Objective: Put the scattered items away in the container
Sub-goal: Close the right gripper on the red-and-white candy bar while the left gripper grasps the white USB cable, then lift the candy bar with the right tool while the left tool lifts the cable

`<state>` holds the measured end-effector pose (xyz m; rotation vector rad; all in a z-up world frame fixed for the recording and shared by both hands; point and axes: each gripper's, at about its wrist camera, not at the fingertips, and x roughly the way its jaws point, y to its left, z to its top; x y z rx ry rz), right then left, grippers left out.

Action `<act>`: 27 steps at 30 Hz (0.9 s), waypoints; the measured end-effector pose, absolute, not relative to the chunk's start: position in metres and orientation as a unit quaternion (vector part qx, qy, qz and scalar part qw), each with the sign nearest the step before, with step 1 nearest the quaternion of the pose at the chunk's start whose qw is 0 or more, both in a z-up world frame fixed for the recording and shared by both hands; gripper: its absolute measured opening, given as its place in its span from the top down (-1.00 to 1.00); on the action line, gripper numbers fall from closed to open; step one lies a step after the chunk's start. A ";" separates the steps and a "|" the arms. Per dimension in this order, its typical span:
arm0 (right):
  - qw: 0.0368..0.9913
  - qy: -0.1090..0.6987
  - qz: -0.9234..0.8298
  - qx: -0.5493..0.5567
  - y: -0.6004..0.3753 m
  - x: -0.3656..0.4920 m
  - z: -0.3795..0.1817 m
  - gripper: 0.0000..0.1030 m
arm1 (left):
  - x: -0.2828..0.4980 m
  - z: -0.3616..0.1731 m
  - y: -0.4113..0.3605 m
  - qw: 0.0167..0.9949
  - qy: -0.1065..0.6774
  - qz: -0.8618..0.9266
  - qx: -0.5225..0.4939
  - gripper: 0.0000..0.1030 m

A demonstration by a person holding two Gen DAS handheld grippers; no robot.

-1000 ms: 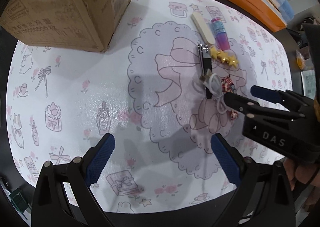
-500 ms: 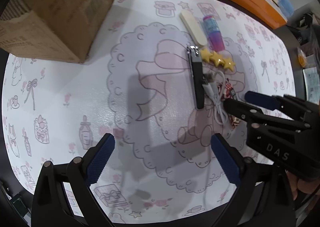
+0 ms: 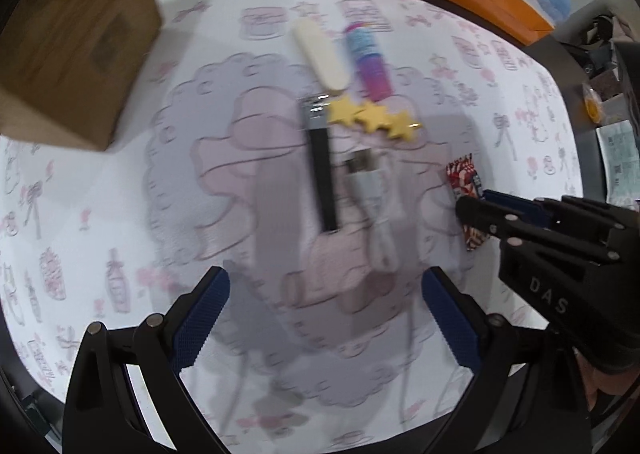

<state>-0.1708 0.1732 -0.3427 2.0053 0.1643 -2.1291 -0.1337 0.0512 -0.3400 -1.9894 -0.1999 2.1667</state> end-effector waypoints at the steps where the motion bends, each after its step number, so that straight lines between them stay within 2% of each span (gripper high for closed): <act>1: 0.102 0.048 -0.722 0.683 0.180 -0.172 -0.343 0.63 | -0.135 -0.341 0.055 0.096 -0.066 0.733 -0.670 -0.87; 3: 0.096 0.040 -0.723 0.683 0.190 -0.174 -0.342 0.63 | -0.138 -0.342 0.062 0.093 -0.059 0.736 -0.667 -0.81; 7: 0.088 0.034 -0.722 0.685 0.205 -0.174 -0.341 0.63 | -0.144 -0.336 0.074 0.057 -0.022 0.752 -0.656 -0.04; 8: 0.088 0.034 -0.722 0.686 0.207 -0.173 -0.342 0.63 | -0.146 -0.335 0.076 0.050 -0.015 0.754 -0.655 0.08; 10: 0.088 0.033 -0.720 0.687 0.211 -0.171 -0.342 0.63 | -0.148 -0.335 0.076 0.040 -0.013 0.752 -0.658 0.15; 12: 0.089 0.031 -0.719 0.689 0.215 -0.170 -0.342 0.63 | -0.149 -0.335 0.078 0.032 -0.006 0.752 -0.659 0.31; 13: 0.089 0.030 -0.720 0.688 0.216 -0.169 -0.341 0.63 | -0.148 -0.335 0.079 0.031 -0.003 0.751 -0.660 0.53; 22: 0.093 0.012 -0.724 0.683 0.224 -0.167 -0.335 0.63 | -0.142 -0.335 0.086 0.048 -0.015 0.737 -0.674 0.68; 27: 0.093 0.006 -0.728 0.679 0.225 -0.165 -0.326 0.63 | -0.137 -0.318 0.086 0.060 -0.018 0.740 -0.670 0.77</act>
